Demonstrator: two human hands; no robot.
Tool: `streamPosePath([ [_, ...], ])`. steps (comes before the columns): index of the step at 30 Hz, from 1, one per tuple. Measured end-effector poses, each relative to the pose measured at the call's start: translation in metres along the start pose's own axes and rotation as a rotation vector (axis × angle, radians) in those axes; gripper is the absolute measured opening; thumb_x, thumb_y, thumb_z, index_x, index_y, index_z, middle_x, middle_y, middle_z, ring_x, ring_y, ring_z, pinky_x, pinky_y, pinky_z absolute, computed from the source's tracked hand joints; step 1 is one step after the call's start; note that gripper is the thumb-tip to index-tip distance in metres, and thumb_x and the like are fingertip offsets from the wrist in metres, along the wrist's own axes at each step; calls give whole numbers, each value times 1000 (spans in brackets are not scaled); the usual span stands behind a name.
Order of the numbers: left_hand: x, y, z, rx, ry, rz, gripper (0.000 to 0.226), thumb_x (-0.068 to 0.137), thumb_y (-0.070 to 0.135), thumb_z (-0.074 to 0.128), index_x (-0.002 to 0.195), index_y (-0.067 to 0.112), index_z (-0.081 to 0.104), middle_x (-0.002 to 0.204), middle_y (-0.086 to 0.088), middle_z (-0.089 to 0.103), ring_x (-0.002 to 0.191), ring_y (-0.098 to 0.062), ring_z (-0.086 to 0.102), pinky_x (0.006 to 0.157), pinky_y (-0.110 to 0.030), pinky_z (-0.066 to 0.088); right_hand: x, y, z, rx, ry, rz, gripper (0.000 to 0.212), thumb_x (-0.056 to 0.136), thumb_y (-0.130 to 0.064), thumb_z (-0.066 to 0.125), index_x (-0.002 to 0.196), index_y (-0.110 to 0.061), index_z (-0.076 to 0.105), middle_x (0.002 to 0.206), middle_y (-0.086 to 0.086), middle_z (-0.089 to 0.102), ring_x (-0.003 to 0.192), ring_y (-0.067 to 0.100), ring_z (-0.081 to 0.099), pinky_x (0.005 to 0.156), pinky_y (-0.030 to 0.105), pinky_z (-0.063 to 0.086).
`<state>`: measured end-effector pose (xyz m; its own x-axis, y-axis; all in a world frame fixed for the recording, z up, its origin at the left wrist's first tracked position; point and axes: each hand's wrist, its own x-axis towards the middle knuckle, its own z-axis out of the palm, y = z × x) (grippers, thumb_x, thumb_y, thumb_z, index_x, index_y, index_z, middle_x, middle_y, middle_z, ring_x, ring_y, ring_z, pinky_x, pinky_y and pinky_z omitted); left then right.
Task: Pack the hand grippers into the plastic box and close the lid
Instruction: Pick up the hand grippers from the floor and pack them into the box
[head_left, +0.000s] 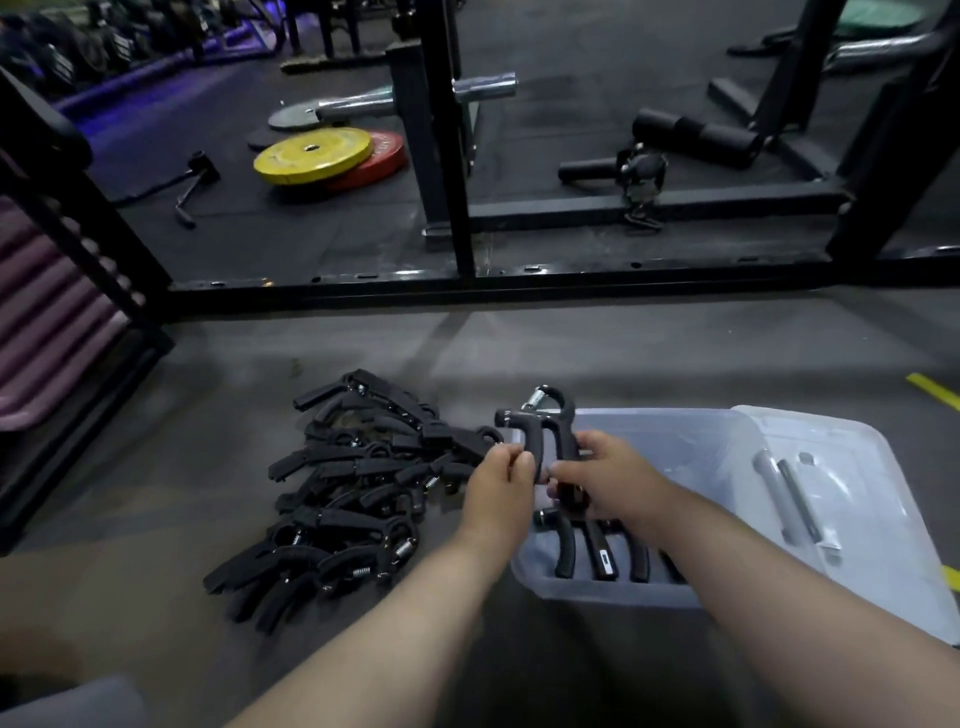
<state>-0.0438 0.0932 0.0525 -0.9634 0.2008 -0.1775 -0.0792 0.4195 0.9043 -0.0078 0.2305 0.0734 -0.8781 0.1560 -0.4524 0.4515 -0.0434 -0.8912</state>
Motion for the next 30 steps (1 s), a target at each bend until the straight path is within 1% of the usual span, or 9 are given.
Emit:
streamPosePath([
  [2, -2, -5, 6, 149, -77, 128, 23, 94, 24, 47, 99, 16, 68, 94, 0, 68, 93, -18, 60, 88, -36, 48, 4, 7, -14, -263, 55, 36, 8, 86, -8, 66, 93, -5, 67, 83, 19, 70, 66, 23, 70, 57, 34, 59],
  [5, -2, -13, 15, 455, -68, 308, 26, 97, 23, 46, 107, 23, 71, 114, 7, 61, 111, -12, 48, 102, -26, 34, 11, 19, -33, -499, 124, 124, 10, 79, -4, 61, 88, -1, 65, 83, 22, 70, 77, 36, 71, 71, 47, 61],
  [10, 3, -35, 19, 516, -33, 188, 45, 94, 8, 41, 137, 17, 52, 154, 8, 33, 145, -9, 21, 118, -25, 12, 14, 43, -48, -939, 88, 314, 2, 87, -12, 54, 88, -14, 54, 77, 3, 57, 81, 24, 58, 74, 28, 48],
  [14, 3, -49, 24, 529, -77, 214, 55, 95, 10, 37, 149, 18, 34, 162, 10, 11, 149, -13, 10, 121, -29, 8, 38, 67, -41, -962, 56, 366, 17, 89, -10, 49, 100, -6, 61, 101, 14, 65, 99, 32, 62, 82, 33, 51],
  [18, 2, -60, 32, 534, 19, 247, 60, 87, 11, 33, 147, 13, 39, 160, 5, 20, 147, -18, 19, 121, -33, 15, 66, 78, -24, -949, 42, 390, 19, 89, -6, 48, 100, -2, 63, 89, 12, 62, 92, 31, 63, 72, 31, 48],
  [21, 3, -58, 32, 543, -10, 227, 64, 84, 11, 33, 148, 14, 37, 161, 7, 17, 148, -17, 17, 120, -37, 19, 80, 86, -13, -1027, 38, 443, 27, 91, -9, 51, 115, -3, 62, 112, 15, 65, 105, 31, 63, 83, 33, 51],
  [25, 4, -59, 31, 534, -11, 231, 66, 81, 13, 34, 147, 17, 38, 161, 11, 16, 147, -15, 18, 118, -37, 23, 85, 102, -7, -1058, 106, 461, 39, 91, -16, 47, 128, -8, 55, 138, 19, 47, 115, 32, 58, 95, 38, 48],
  [27, 5, -61, 32, 523, -13, 222, 65, 82, 12, 36, 147, 18, 38, 161, 12, 16, 147, -15, 18, 119, -37, 23, 85, 106, -7, -1073, 110, 473, 42, 91, -15, 44, 132, -10, 50, 143, 20, 35, 116, 34, 56, 96, 41, 47],
  [30, 5, -61, 31, 518, -8, 220, 65, 82, 10, 38, 146, 18, 39, 160, 11, 17, 147, -15, 18, 119, -37, 23, 84, 110, -6, -1076, 96, 495, 47, 92, -19, 50, 137, -10, 39, 144, 20, 35, 124, 38, 50, 99, 45, 43],
])
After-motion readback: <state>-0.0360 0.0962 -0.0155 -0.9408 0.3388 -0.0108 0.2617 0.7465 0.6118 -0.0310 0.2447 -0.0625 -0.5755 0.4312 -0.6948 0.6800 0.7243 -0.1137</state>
